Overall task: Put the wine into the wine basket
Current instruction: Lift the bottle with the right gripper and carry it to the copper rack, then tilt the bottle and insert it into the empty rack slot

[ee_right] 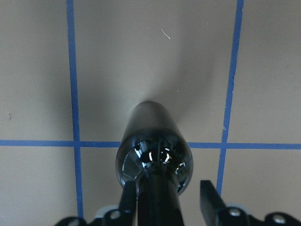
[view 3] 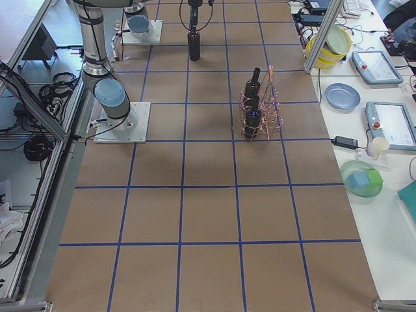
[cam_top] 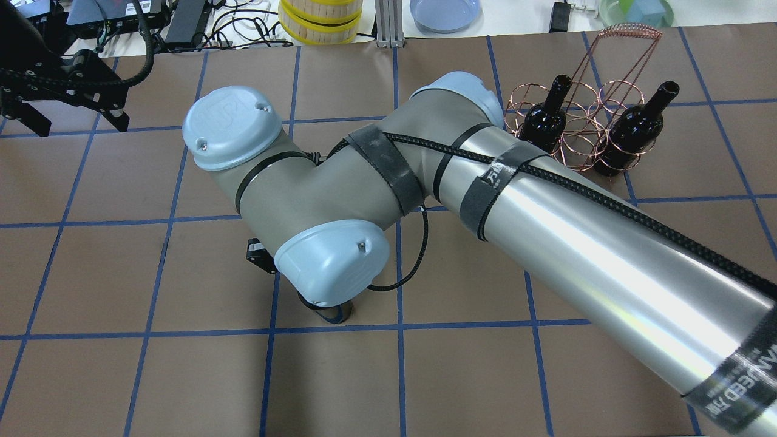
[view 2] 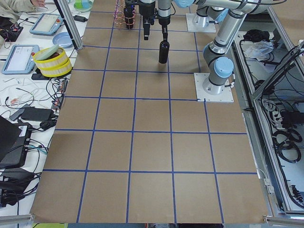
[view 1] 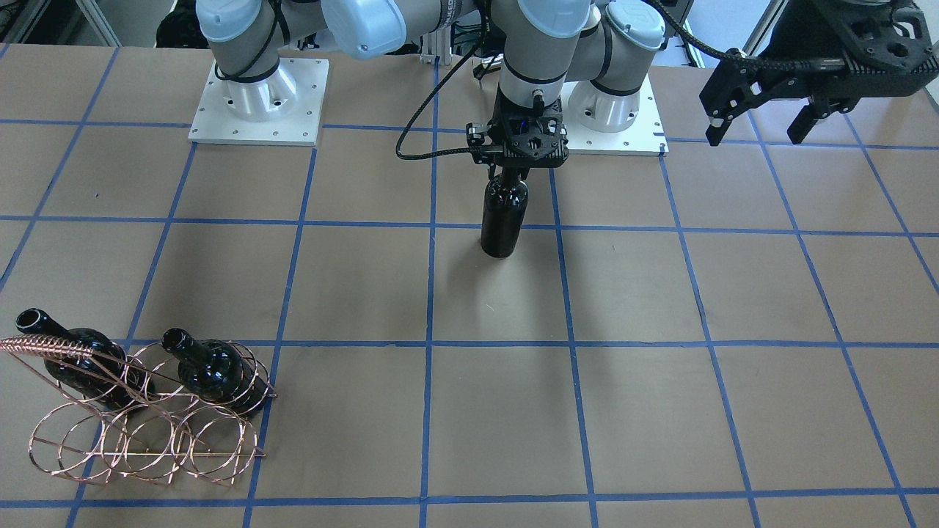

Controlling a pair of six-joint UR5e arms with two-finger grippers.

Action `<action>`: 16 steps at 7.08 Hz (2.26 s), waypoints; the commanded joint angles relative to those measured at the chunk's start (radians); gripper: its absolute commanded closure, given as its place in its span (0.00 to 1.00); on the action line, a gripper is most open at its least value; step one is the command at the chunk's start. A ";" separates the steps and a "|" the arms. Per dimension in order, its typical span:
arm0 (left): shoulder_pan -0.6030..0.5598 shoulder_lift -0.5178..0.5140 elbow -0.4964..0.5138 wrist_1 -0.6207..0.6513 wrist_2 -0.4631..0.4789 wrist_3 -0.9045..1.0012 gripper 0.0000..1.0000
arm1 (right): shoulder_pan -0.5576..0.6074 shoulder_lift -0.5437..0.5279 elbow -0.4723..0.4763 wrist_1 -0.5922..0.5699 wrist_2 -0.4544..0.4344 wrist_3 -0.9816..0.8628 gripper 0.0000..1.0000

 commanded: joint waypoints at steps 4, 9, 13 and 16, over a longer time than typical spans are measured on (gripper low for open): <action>-0.002 0.005 -0.003 -0.003 0.005 0.001 0.00 | -0.037 -0.038 -0.021 -0.001 -0.003 -0.005 1.00; -0.055 0.012 -0.043 -0.003 -0.003 -0.124 0.00 | -0.441 -0.258 -0.155 0.354 -0.015 -0.395 1.00; -0.290 -0.018 -0.055 0.031 0.058 -0.420 0.00 | -0.765 -0.320 -0.196 0.432 -0.034 -0.774 1.00; -0.275 -0.107 0.074 0.136 0.051 -0.398 0.00 | -0.917 -0.265 -0.248 0.442 -0.075 -1.002 1.00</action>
